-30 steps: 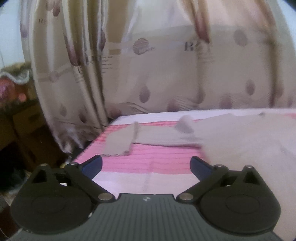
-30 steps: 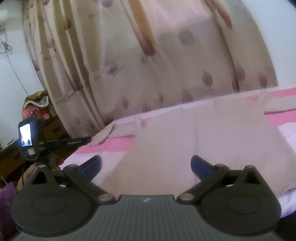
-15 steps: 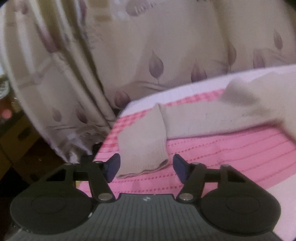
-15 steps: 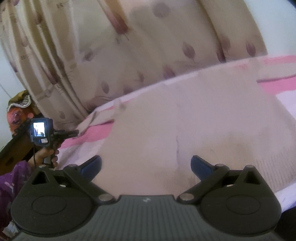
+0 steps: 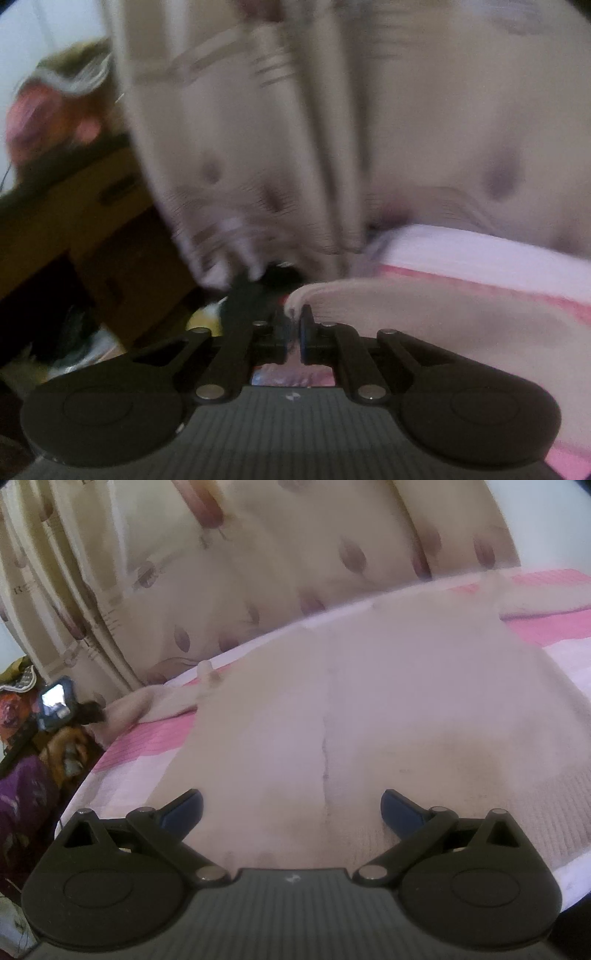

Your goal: Fold small clothes

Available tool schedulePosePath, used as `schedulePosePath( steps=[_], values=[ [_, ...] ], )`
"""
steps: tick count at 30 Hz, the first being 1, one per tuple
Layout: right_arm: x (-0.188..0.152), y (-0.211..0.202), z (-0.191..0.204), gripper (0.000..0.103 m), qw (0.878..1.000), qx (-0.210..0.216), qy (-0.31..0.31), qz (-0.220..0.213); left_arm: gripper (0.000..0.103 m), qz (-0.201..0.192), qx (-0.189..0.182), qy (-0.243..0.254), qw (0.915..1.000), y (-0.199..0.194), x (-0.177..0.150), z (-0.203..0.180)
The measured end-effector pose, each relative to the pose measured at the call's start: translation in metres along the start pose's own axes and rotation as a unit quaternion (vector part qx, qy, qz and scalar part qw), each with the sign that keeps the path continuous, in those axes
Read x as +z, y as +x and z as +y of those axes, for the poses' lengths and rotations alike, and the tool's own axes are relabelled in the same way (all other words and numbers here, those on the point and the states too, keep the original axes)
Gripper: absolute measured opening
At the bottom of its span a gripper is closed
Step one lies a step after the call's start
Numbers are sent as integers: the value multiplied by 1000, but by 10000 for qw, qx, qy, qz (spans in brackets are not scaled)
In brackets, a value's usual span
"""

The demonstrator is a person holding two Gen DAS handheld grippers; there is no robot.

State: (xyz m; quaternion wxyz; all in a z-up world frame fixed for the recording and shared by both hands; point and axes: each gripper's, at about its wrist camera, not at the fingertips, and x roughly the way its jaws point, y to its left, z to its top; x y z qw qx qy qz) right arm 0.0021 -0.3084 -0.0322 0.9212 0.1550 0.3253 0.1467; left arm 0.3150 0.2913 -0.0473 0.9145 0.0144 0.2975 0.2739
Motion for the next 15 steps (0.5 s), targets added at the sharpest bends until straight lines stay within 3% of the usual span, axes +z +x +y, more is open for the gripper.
schedulePosePath(
  steps=[2,4,6,12,14,15],
  values=[
    [0,0,-3,103,10000,-25,59,3,29,-31,358,177,9992,3,5,6],
    [0,-2,-7,103,9999,-65,96,-12,76,-150,849,367,9956,-6,-1,7],
    [2,-8,-12,103,9998,-94,130,-97,93,-434,832,326,9951,-23,-10,8],
    [6,-33,-34,103,9980,-285,410,-388,94,-1220,119,750,9896,-89,-41,-13],
    [6,-42,-43,103,9966,-258,607,-494,90,-1200,-66,904,9886,-87,-49,-17],
    [5,-44,-46,103,9962,-257,659,-516,81,-1074,-300,924,9895,-80,-52,-16]
  ],
)
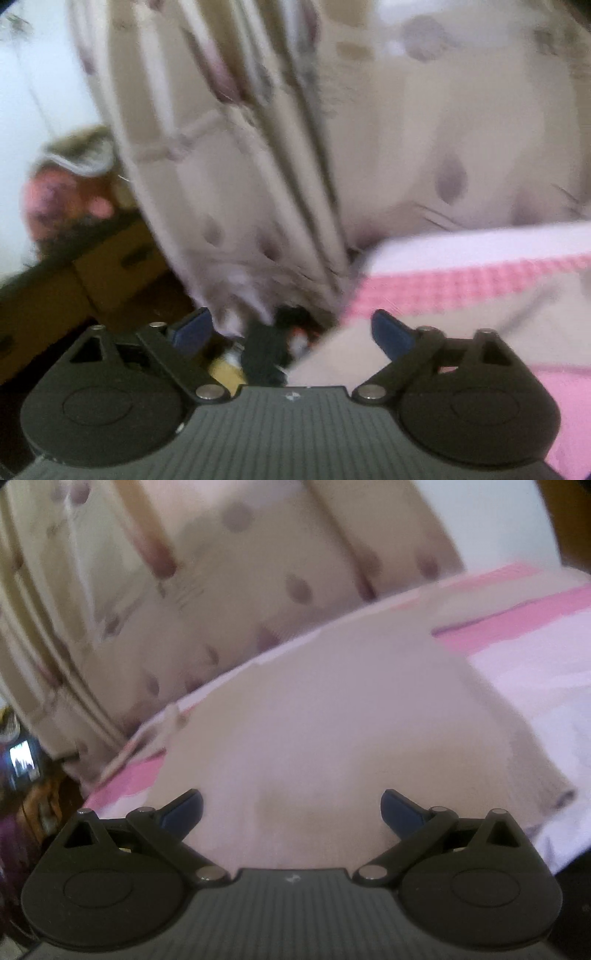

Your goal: Fold small clothes

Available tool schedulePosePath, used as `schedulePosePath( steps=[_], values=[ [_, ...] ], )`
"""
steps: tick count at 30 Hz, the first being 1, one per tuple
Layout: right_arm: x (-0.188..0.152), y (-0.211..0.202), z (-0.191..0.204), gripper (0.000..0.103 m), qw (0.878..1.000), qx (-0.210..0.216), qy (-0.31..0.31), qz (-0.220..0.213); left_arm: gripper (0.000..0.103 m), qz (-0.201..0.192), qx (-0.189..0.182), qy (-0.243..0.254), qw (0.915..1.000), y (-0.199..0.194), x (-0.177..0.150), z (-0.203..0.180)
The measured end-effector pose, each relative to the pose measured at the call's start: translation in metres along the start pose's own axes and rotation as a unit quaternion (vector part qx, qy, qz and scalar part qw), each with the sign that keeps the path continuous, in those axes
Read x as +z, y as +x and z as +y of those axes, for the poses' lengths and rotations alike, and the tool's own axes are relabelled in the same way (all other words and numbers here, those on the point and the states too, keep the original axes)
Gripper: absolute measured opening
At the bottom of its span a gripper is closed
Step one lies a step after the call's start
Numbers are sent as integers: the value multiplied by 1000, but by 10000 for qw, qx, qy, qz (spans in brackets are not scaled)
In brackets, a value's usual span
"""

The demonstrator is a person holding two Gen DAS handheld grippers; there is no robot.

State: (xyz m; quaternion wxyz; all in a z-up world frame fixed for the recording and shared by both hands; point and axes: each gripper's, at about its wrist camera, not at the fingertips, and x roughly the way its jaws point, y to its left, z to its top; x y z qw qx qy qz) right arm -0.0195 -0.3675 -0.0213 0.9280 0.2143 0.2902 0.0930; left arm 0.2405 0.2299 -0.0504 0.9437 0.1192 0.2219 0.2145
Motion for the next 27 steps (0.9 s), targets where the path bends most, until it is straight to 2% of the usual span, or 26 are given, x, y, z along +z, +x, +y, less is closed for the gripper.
schedulePosePath(
  steps=[1,2,4,7,10,12,14,16,17,18,19,20,22,27],
  values=[
    [0,-1,-2,103,10000,-12,3,2,70,99,-266,-11,9996,4,-6,0],
    [0,-1,-3,103,10000,-35,-31,18,67,167,-477,21,9987,8,-12,0],
    [0,1,-1,103,9999,-69,-98,64,65,276,-702,315,9967,18,-26,-5],
    [-2,7,-3,103,9999,-77,-3,131,64,149,-838,687,9940,22,-45,-13],
    [-3,17,-4,103,9995,-102,64,278,64,74,-626,762,9951,33,-54,-14],
    [-4,23,-3,103,9993,-106,39,351,64,127,-473,810,9955,46,-53,-15],
    [-5,27,1,103,9992,-126,-32,384,64,2,-358,890,9954,50,-51,-17],
    [-6,31,4,103,9990,-148,-80,423,64,-108,-277,1206,9923,57,-50,-22],
    [-8,32,9,103,9989,-179,-85,421,61,-64,-305,1357,9903,61,-52,-26],
    [-8,33,10,103,9989,-182,-94,429,33,41,-377,1469,9884,65,-54,-27],
    [-8,34,10,103,9988,-183,-98,439,11,170,-425,1513,9874,71,-55,-27],
    [-8,35,10,103,9988,-195,-98,442,6,254,-423,1456,9881,74,-55,-26],
    [-8,36,10,103,9987,-208,-114,451,6,120,-435,1187,9919,72,-50,-17],
    [-5,42,11,103,9983,-217,-172,509,6,19,-425,697,9967,80,-10,5]
  ],
)
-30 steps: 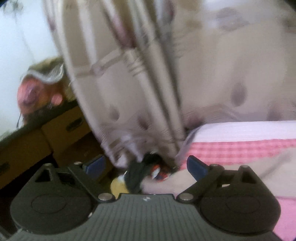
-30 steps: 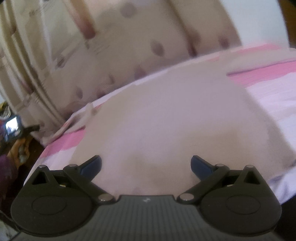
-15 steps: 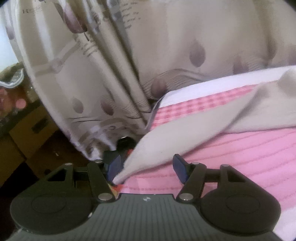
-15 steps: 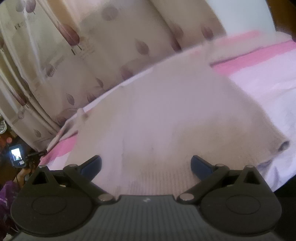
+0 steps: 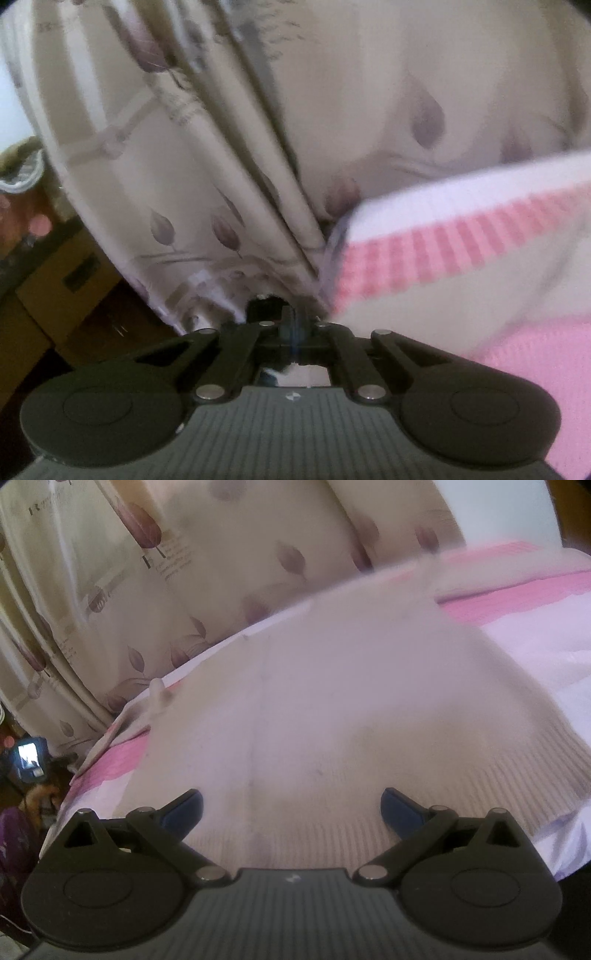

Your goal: Fold small clothes

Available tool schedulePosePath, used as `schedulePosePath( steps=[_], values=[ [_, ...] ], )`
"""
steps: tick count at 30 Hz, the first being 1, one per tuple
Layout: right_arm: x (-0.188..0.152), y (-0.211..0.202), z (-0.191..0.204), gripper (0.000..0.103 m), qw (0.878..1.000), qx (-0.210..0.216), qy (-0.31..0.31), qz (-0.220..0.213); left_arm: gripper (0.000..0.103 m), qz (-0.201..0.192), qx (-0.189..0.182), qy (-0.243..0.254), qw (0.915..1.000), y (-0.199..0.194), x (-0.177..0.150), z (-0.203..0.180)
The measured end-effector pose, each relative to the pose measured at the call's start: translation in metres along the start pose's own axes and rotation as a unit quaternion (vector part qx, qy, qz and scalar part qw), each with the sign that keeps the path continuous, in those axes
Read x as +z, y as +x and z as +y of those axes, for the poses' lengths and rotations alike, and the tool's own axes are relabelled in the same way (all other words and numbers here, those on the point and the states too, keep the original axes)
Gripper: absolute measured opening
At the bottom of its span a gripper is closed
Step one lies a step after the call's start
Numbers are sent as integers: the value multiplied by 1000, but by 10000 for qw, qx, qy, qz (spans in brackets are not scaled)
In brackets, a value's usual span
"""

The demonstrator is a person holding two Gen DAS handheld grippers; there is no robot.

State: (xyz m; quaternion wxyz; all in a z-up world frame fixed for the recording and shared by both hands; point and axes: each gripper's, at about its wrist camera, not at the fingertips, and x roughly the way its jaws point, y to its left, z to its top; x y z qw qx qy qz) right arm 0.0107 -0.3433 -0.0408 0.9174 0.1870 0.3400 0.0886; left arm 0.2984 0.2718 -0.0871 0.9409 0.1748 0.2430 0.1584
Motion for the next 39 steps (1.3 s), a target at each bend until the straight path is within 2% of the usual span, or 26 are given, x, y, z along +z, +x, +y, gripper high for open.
schedulePosePath(
  steps=[1,2,4,5,6,7,8,10,11,13,15,19,21,24,28,31,33,34,36,37,39],
  values=[
    [1,2,1,103,10000,6,-6,14,6,14,-116,-130,9998,1,9,8],
    [1,3,2,103,10000,10,-10,26,6,51,-406,-199,9990,2,17,16],
    [1,3,4,103,10000,32,-16,43,14,35,-872,53,9962,-2,24,21],
    [0,3,5,103,10000,51,-17,40,35,9,-969,375,9946,-5,22,18],
    [0,3,4,103,10000,67,-17,34,74,-37,-1005,662,9927,-8,19,14],
    [-1,4,3,103,10000,74,-11,27,101,-159,-963,978,9904,-14,12,9],
    [-1,5,3,103,10000,83,-6,16,103,-321,-948,1240,9872,-19,3,4],
    [-2,7,5,103,10000,75,-11,0,96,-415,-1097,1611,9799,-23,-11,-3],
    [-2,7,7,103,10000,71,-34,15,90,-349,-1145,1684,9784,-21,-16,-6],
    [0,9,9,103,9999,53,-75,56,70,-244,-1095,1784,9775,-11,-24,-9],
    [1,10,11,103,9999,61,-66,75,62,-164,-1090,1928,9750,-2,-33,-15],
    [1,10,13,103,9999,30,-63,85,53,-703,-1073,2534,9588,-7,-51,-27],
    [1,11,14,103,9999,13,-66,97,53,-797,-1254,2651,9527,-11,-55,-24],
    [2,13,15,103,9999,-7,-79,106,59,-763,-1595,2695,9466,-17,-55,-15],
    [1,19,18,103,10000,28,-70,54,59,-822,-1622,3009,9362,-24,-61,-15],
    [1,22,22,103,9999,29,-122,80,60,-757,-1738,2886,9385,-23,-57,-12],
    [0,23,23,103,9999,32,-131,79,56,-793,-1563,2963,9389,-20,-57,-15],
    [0,22,23,103,9999,29,-129,71,50,-740,-1440,2947,9418,-14,-55,-17],
    [0,22,23,103,9999,35,-130,86,9,-378,-1424,2798,9487,-1,-48,-20],
    [0,22,23,103,9999,33,-133,99,9,-268,-1392,2779,9501,4,-47,-23],
    [0,22,24,103,9998,34,-141,119,9,-381,-1105,2845,9515,6,-47,-29]
  ],
)
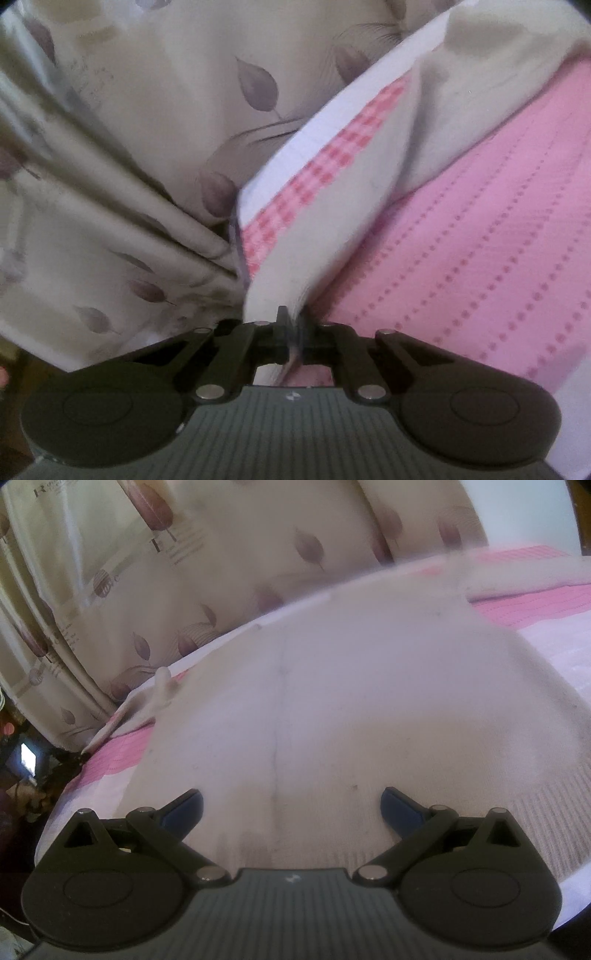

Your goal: Fold small clothes

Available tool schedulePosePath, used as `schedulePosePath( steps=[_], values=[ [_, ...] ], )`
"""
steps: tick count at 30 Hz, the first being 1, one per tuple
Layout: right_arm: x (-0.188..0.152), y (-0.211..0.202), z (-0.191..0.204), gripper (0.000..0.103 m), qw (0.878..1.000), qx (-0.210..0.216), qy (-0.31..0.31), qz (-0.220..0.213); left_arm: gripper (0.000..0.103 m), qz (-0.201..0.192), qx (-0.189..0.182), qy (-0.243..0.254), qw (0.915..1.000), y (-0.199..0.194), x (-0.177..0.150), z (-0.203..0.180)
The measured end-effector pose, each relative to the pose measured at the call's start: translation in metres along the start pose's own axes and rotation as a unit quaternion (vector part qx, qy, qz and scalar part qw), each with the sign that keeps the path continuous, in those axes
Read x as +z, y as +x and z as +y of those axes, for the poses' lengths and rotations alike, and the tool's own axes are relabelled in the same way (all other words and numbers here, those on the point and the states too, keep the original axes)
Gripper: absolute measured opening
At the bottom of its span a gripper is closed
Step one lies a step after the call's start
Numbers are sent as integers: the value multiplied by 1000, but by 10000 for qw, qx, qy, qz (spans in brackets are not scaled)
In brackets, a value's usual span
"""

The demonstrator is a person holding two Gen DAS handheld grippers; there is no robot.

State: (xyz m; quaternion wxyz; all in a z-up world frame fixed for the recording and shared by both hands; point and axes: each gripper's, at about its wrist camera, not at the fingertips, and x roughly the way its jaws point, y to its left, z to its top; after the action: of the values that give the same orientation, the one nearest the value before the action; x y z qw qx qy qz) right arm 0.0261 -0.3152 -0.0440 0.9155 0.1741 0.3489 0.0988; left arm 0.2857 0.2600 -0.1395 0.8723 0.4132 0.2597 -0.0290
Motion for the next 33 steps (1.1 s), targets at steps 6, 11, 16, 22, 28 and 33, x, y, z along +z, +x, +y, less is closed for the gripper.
schedulePosePath(
  steps=[6,11,16,22,28,33],
  values=[
    [1,3,1,103,10000,-4,-66,14,9,-301,289,-971,9944,-7,23,40],
    [0,7,3,103,9999,13,-47,-96,12,253,486,-1949,9793,35,61,79],
    [1,5,3,103,10000,36,-65,-54,85,1441,1521,-2360,9489,90,76,79],
    [2,-2,-7,103,9998,157,56,-91,93,1781,1980,-2984,9165,82,60,88],
    [2,-21,-22,103,9972,122,400,-618,93,834,1186,-3381,9299,-8,69,67],
    [5,-50,-47,103,9929,-194,536,-1043,95,-15,-327,-3463,9376,-99,78,-10]
  ],
)
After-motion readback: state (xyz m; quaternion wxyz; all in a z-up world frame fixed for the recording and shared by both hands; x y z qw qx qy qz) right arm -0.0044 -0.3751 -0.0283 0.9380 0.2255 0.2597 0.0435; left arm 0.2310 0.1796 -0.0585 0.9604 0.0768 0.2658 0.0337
